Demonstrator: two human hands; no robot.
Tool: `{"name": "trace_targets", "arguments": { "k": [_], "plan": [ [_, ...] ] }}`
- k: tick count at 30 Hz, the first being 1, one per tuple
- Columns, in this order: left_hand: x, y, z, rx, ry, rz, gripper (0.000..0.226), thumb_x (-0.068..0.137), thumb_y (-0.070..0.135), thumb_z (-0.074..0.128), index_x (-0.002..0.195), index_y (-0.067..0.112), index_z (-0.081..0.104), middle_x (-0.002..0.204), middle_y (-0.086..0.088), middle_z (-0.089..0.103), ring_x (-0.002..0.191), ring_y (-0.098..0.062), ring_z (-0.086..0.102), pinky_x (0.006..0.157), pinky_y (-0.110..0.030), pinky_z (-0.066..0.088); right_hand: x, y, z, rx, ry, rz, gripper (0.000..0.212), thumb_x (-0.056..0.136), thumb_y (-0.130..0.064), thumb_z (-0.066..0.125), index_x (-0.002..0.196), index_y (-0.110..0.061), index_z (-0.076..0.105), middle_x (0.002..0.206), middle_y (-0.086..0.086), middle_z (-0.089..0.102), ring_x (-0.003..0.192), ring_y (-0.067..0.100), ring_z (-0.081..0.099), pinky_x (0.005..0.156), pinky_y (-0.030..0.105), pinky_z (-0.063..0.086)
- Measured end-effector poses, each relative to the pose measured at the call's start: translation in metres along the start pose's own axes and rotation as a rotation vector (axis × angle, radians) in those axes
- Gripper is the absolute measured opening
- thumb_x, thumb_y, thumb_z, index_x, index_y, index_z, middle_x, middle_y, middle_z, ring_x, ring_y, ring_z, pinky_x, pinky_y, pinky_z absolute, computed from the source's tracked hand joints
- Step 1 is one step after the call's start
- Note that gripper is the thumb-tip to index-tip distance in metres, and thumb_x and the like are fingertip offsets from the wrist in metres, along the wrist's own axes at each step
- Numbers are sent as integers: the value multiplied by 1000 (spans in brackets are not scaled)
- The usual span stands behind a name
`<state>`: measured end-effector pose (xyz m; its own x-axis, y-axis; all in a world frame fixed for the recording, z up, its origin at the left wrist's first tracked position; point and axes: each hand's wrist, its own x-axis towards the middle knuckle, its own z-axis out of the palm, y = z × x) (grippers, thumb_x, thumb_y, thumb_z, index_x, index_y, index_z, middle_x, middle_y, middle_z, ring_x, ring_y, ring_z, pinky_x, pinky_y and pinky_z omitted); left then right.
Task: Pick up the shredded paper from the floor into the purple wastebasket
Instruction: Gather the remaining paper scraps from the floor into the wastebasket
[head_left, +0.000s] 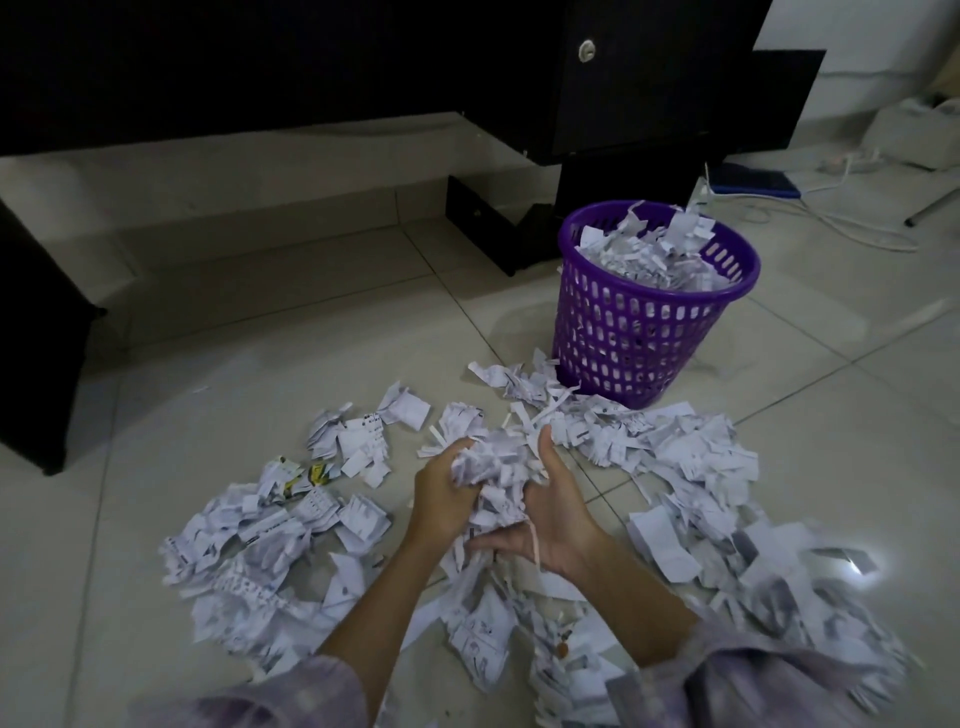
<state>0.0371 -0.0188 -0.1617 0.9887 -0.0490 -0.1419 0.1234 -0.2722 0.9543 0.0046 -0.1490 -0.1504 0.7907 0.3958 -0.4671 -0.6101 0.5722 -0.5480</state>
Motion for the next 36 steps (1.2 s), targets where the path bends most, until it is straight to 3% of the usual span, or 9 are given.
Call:
{"name": "trace_targets", "arguments": {
  "k": [4, 7, 9, 11, 13, 16, 21, 27, 36],
  "plan": [
    [-8, -1, 10, 227, -174, 172, 65, 77, -9, 49, 139, 10, 46, 131, -11, 57, 123, -26, 54, 103, -39, 45, -1, -12, 5, -132, 78, 6, 76, 83, -70, 43, 118, -7, 66, 118, 21, 66, 106, 36, 65, 89, 55, 50],
    [-12, 9, 16, 274, -316, 167, 93, 83, -7, 56, 152, 12, -4, 135, 7, 37, 126, -9, 39, 100, -17, 35, -4, -18, 2, -224, 146, -3, 52, 86, -45, 63, 124, -9, 63, 117, 19, 67, 100, 31, 68, 84, 50, 54],
    [-13, 16, 17, 231, -390, 157, 101, 85, 1, 62, 149, 13, -15, 131, 9, 36, 122, -6, 39, 91, -4, 35, -7, -21, -3, -275, 158, 15, 47, 86, -32, 66, 126, -7, 61, 117, 20, 67, 104, 33, 66, 89, 50, 53],
    [-12, 22, 15, 183, -416, 169, 87, 81, 7, 68, 146, 17, 11, 126, 9, 44, 119, -9, 45, 84, 0, 38, -10, -25, -7, -305, 182, 7, 48, 84, -25, 70, 126, -5, 60, 115, 22, 67, 101, 34, 67, 89, 52, 53],
    [-7, 28, 12, 198, -394, 181, 61, 75, 13, 72, 123, 22, 37, 119, 1, 54, 113, -19, 54, 85, -16, 44, -11, -29, -13, -308, 195, -45, 45, 83, -19, 69, 123, -1, 60, 109, 24, 68, 91, 34, 69, 81, 50, 55],
    [-2, 37, 8, 209, -389, 191, 58, 64, 21, 75, 115, 23, 47, 118, -4, 58, 107, -21, 59, 87, -27, 48, -15, -38, -17, -333, 209, -127, 24, 89, -11, 59, 109, -1, 67, 98, 22, 71, 75, 27, 70, 68, 37, 58],
    [8, 53, 3, 152, -414, 136, 70, 70, 15, 83, 132, 21, 50, 125, 6, 55, 114, -13, 55, 91, -24, 47, -25, -67, -20, -489, 277, -199, 20, 92, -12, 58, 107, -3, 69, 97, 18, 73, 77, 24, 71, 66, 32, 59],
    [26, 107, 5, -148, -340, 178, 36, 77, 1, 73, 112, 10, 68, 112, -1, 69, 91, -9, 67, 76, -14, 53, -43, -135, -18, -583, 260, -308, 29, 90, -14, 64, 117, -5, 65, 111, 20, 69, 98, 32, 69, 83, 41, 57],
    [76, 201, 49, -252, -160, 233, 15, 91, -2, 53, 94, 11, 60, 85, -3, 57, 71, -14, 59, 60, -23, 55, -58, -265, -1, -780, 420, -501, 33, 94, -17, 60, 121, 0, 57, 111, 23, 68, 92, 31, 69, 72, 36, 58]
  ]
}}
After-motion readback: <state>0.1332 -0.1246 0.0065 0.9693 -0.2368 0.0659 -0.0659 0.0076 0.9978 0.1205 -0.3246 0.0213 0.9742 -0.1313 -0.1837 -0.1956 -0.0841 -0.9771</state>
